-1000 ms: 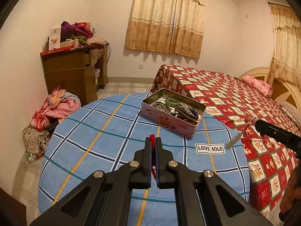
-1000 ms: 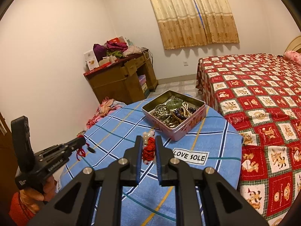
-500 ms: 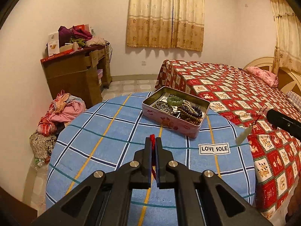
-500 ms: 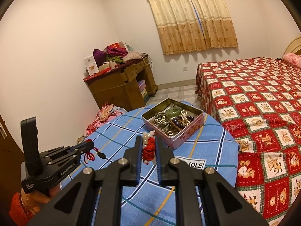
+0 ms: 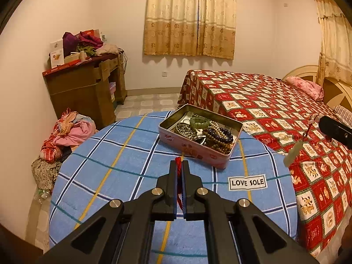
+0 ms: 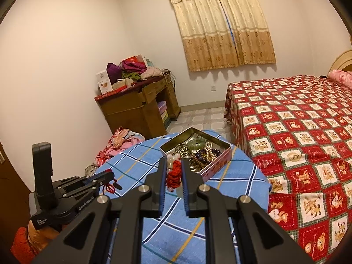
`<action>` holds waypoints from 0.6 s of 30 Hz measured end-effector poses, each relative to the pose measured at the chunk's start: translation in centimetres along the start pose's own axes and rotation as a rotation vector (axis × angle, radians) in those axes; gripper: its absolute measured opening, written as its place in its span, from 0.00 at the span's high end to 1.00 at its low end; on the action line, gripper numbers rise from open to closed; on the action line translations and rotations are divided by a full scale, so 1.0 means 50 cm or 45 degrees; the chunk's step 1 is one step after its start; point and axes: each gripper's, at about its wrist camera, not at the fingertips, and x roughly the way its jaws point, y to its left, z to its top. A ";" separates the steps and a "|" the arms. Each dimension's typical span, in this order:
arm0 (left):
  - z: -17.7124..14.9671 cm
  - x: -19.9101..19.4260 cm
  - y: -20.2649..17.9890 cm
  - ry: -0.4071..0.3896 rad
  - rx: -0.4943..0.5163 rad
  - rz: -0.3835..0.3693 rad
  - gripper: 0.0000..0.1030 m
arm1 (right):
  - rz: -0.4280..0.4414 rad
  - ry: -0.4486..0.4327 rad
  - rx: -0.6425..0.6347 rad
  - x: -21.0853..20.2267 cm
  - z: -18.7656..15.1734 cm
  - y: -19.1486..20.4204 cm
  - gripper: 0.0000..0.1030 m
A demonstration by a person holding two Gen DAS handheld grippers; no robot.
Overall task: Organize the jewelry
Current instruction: 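Carry the red cord and jade pendant over the pink tin and lower them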
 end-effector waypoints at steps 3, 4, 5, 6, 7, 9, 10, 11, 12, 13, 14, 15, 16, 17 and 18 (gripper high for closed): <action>0.011 0.014 -0.009 -0.003 -0.001 -0.023 0.99 | -0.003 -0.003 -0.004 0.009 0.009 -0.004 0.85; 0.013 0.019 -0.013 -0.001 -0.001 -0.031 0.99 | -0.005 -0.005 -0.006 0.010 0.011 -0.006 0.85; 0.015 0.026 -0.017 0.002 0.001 -0.038 0.99 | -0.009 -0.007 -0.009 0.014 0.014 -0.008 0.85; 0.016 0.032 -0.021 0.005 0.004 -0.043 0.99 | -0.011 -0.007 -0.008 0.018 0.016 -0.010 0.85; 0.018 0.039 -0.026 0.009 0.009 -0.048 0.99 | -0.012 -0.007 -0.007 0.020 0.018 -0.013 0.85; 0.019 0.053 -0.034 0.021 0.014 -0.061 0.99 | -0.019 -0.001 -0.003 0.029 0.021 -0.020 0.85; 0.020 0.060 -0.037 0.027 0.012 -0.070 0.99 | -0.021 0.002 -0.001 0.033 0.022 -0.023 0.85; 0.021 0.066 -0.039 0.032 0.011 -0.076 0.99 | -0.025 0.006 0.000 0.038 0.024 -0.027 0.85; 0.021 0.073 -0.042 0.040 0.012 -0.081 0.99 | -0.027 0.008 0.000 0.040 0.024 -0.029 0.85; 0.022 0.080 -0.044 0.048 0.013 -0.084 0.99 | -0.029 0.010 0.003 0.044 0.024 -0.032 0.85; 0.023 0.086 -0.046 0.055 0.014 -0.089 0.99 | -0.031 0.013 0.007 0.047 0.024 -0.034 0.85; 0.024 0.092 -0.047 0.059 0.015 -0.093 0.99 | -0.034 0.020 0.010 0.052 0.024 -0.037 0.85; 0.026 0.098 -0.050 0.063 0.017 -0.098 0.99 | -0.038 0.024 0.012 0.058 0.025 -0.041 0.85; 0.028 0.103 -0.052 0.065 0.017 -0.103 0.99 | -0.040 0.029 0.015 0.064 0.025 -0.045 0.85; 0.031 0.108 -0.053 0.069 0.017 -0.115 0.99 | -0.041 0.034 0.020 0.070 0.027 -0.048 0.85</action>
